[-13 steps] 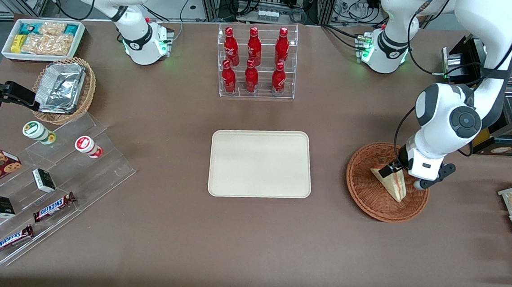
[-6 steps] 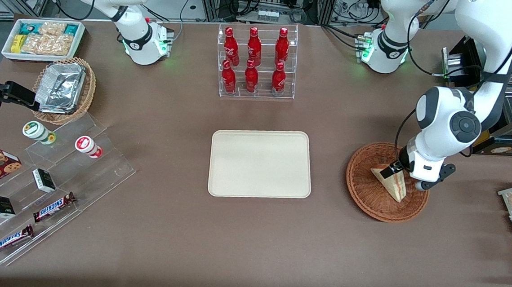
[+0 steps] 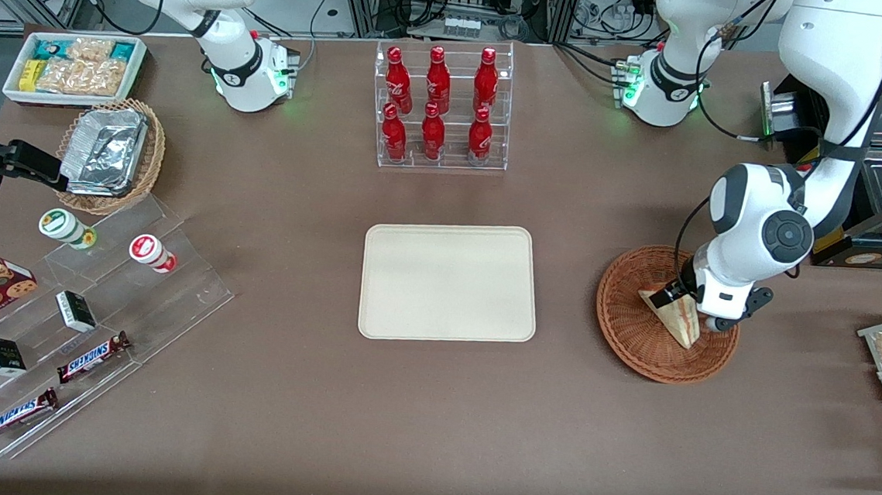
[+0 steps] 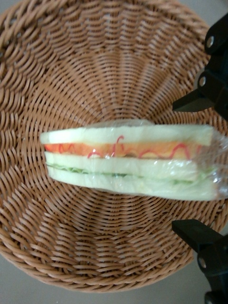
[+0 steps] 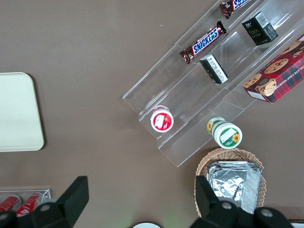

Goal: Place sandwich from basket to tray
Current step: 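Lower the open left gripper around the sandwich and close on it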

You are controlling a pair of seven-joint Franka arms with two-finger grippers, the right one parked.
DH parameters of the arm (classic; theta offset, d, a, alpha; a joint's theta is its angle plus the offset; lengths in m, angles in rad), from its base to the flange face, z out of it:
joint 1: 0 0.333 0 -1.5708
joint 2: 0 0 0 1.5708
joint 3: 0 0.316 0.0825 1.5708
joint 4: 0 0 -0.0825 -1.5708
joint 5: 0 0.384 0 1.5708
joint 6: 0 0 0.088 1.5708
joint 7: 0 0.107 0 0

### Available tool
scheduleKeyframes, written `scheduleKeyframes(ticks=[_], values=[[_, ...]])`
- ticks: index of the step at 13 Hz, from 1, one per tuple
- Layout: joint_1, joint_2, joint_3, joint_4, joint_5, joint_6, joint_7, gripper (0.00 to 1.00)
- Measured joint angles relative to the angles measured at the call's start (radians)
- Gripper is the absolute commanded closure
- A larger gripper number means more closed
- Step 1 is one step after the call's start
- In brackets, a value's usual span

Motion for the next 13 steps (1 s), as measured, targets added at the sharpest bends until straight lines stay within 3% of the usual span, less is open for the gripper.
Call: scheduleKeyframes(ticks=[2, 3, 4, 5, 6, 13], values=[[0.0, 0.005, 0.005, 0.002, 0.014, 0.001, 0.0, 0.02], [0.0, 0.005, 0.006, 0.004, 0.019, 0.001, 0.0, 0.09], [0.0, 0.006, 0.006, 0.005, 0.021, 0.001, 0.0, 0.38], [0.0, 0.007, 0.006, 0.005, 0.021, 0.001, 0.0, 0.76], [0.0, 0.009, 0.006, 0.005, 0.022, 0.001, -0.001, 1.0], [0.0, 0.01, 0.006, 0.085, 0.025, -0.023, -0.002, 1.0]])
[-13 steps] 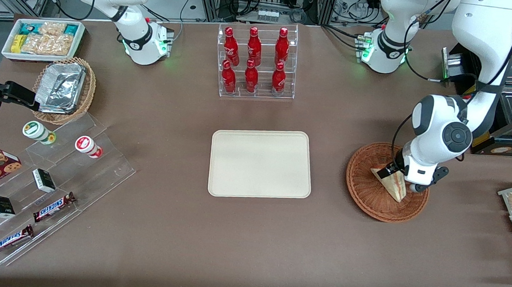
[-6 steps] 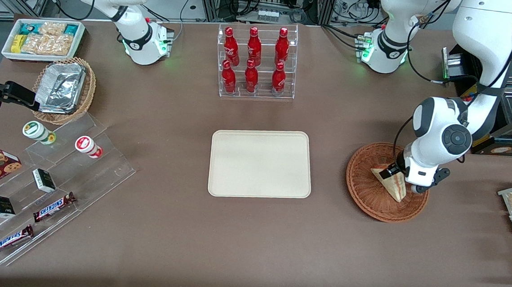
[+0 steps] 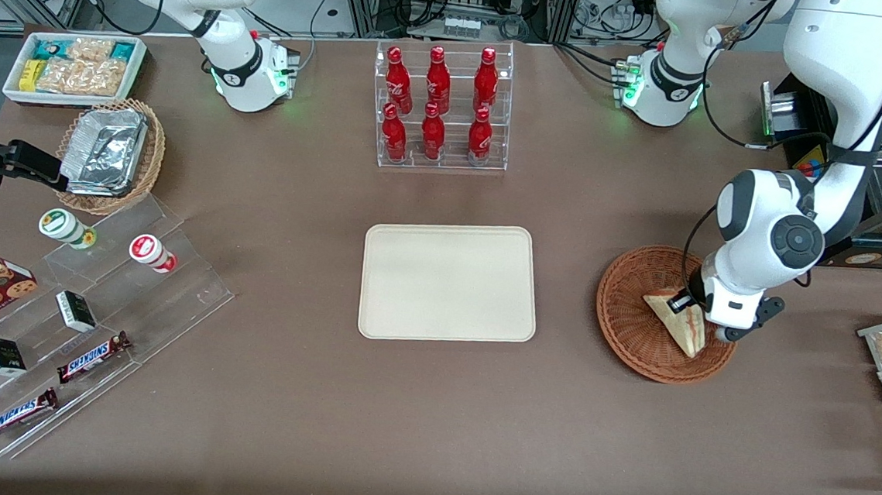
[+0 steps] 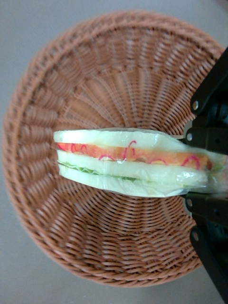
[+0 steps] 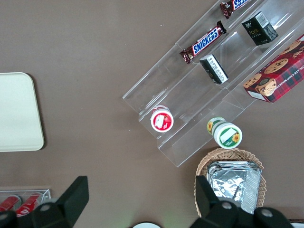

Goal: Place sandwich from basket to tray
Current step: 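Lower the open left gripper around the sandwich and close on it, then lift the sandwich and carry it over the cream tray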

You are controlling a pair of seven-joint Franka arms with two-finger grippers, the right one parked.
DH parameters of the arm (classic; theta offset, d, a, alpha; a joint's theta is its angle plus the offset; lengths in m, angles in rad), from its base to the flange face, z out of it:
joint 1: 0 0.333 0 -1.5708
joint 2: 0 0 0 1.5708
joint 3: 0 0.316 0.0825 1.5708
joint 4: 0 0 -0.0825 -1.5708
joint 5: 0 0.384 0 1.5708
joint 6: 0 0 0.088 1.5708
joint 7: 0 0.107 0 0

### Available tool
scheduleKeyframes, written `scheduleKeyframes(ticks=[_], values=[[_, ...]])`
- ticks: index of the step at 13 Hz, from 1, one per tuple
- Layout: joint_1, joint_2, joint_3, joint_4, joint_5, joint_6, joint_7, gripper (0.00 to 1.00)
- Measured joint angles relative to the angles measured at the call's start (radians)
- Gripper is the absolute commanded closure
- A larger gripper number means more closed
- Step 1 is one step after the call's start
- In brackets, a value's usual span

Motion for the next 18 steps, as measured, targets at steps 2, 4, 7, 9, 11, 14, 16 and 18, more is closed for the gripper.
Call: scheduleKeyframes(ticks=[2, 4, 7, 9, 11, 14, 16, 18], values=[[-0.002, -0.001, -0.004, 0.067, 0.002, -0.071, 0.0, 1.0], [-0.015, -0.002, -0.019, 0.137, 0.003, -0.135, 0.001, 1.0], [-0.112, 0.0, -0.037, 0.185, 0.003, -0.175, 0.001, 1.0], [-0.201, 0.007, -0.041, 0.198, 0.003, -0.198, -0.005, 1.0], [-0.282, 0.036, -0.043, 0.24, 0.003, -0.231, -0.016, 1.0], [-0.395, 0.129, -0.045, 0.356, 0.003, -0.273, -0.068, 1.0], [-0.468, 0.204, -0.045, 0.43, 0.003, -0.274, -0.132, 1.0], [-0.533, 0.277, -0.045, 0.504, 0.003, -0.274, -0.188, 1.0]])
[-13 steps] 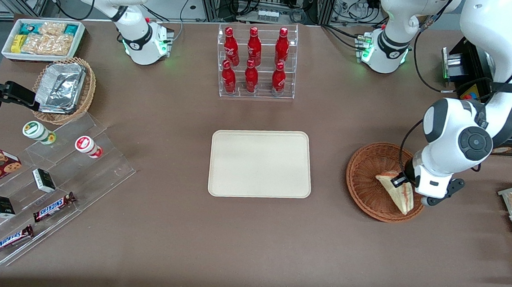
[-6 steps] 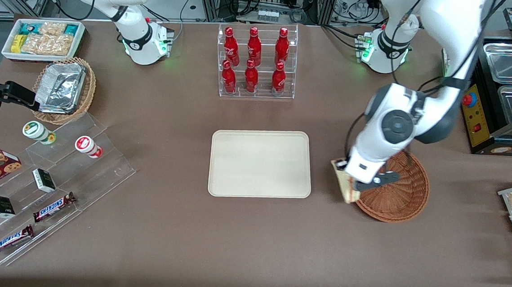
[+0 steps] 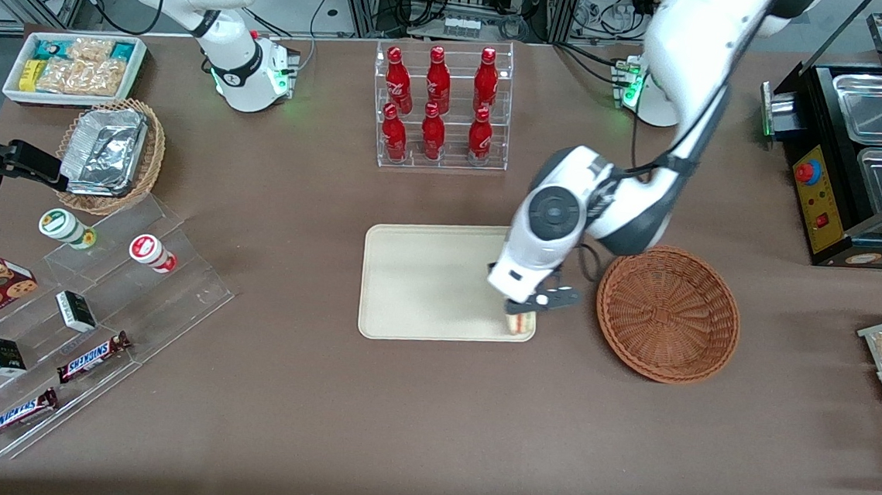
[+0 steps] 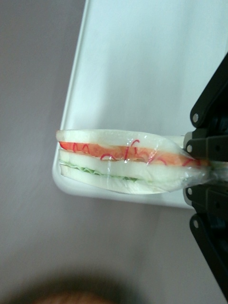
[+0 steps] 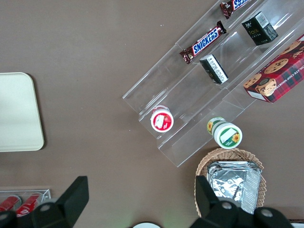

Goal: Place sandwich from basket to tray
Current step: 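Lift the sandwich and carry it over the cream tray, then lower the sandwich onto the tray and open the left gripper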

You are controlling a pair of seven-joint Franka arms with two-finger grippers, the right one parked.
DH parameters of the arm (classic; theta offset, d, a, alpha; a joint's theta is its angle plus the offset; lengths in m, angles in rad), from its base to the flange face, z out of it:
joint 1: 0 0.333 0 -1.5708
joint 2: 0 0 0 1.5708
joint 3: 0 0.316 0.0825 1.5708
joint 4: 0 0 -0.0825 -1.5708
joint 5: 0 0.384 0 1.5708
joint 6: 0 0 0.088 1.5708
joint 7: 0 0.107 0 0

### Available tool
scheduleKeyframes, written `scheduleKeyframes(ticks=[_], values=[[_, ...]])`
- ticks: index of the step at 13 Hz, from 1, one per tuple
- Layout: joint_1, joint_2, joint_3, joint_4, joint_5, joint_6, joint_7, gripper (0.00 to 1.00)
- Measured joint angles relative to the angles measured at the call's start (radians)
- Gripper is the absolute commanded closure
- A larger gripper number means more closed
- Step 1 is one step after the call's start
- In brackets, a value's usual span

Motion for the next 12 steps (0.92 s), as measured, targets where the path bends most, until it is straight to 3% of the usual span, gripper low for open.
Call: scheduleKeyframes(ticks=[6, 12], values=[[-0.133, 0.19, 0.006, 0.209, 0.001, -0.002, -0.11, 1.0], [-0.149, 0.229, 0.007, 0.261, 0.001, -0.014, -0.172, 1.0]])
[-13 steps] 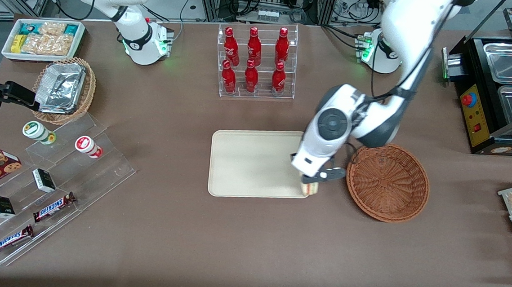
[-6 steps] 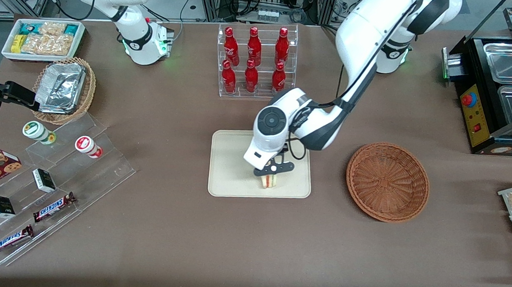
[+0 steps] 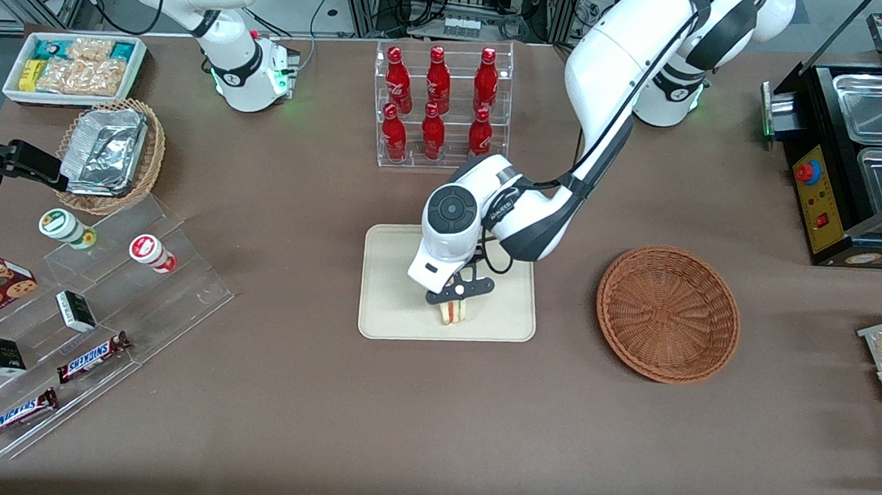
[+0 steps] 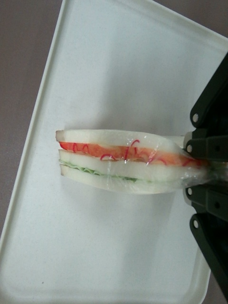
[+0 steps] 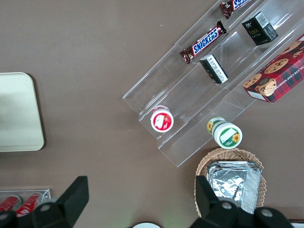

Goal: Place sandwich from basket to tray
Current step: 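Lower the sandwich onto the tray and open the left gripper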

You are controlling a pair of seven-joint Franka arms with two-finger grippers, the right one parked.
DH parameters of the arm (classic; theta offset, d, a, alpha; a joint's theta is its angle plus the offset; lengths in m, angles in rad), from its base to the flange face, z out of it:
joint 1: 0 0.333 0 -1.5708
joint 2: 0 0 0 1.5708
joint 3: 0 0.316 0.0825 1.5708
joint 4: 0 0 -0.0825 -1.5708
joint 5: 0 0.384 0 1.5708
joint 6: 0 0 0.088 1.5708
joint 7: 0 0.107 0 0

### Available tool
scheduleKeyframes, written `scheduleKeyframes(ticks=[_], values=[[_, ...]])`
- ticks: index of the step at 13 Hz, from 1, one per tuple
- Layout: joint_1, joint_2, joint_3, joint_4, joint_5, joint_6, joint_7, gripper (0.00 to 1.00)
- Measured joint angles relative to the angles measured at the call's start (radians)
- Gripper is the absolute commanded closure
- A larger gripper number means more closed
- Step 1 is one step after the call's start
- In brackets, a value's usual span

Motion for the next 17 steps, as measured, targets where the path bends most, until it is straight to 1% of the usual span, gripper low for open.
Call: scheduleKeyframes(ticks=[1, 2, 3, 6, 9, 11, 14, 16, 17], values=[[0.0, 0.004, 0.0, 0.001, 0.0, -0.006, -0.008, 1.0], [0.0, 0.009, 0.0, 0.001, 0.0, -0.01, -0.013, 0.76], [0.0, 0.014, 0.0, 0.001, 0.0, -0.014, -0.015, 0.01], [-0.001, 0.019, 0.0, 0.005, 0.002, -0.015, -0.017, 0.0], [-0.001, 0.016, 0.001, 0.025, 0.03, -0.029, -0.019, 0.0], [0.001, -0.003, 0.003, 0.07, 0.031, -0.089, -0.019, 0.0], [0.009, -0.056, 0.01, 0.159, 0.033, -0.224, -0.018, 0.0], [0.039, -0.09, 0.01, 0.185, 0.031, -0.277, 0.015, 0.0], [0.063, -0.104, 0.01, 0.189, 0.025, -0.291, 0.059, 0.0]])
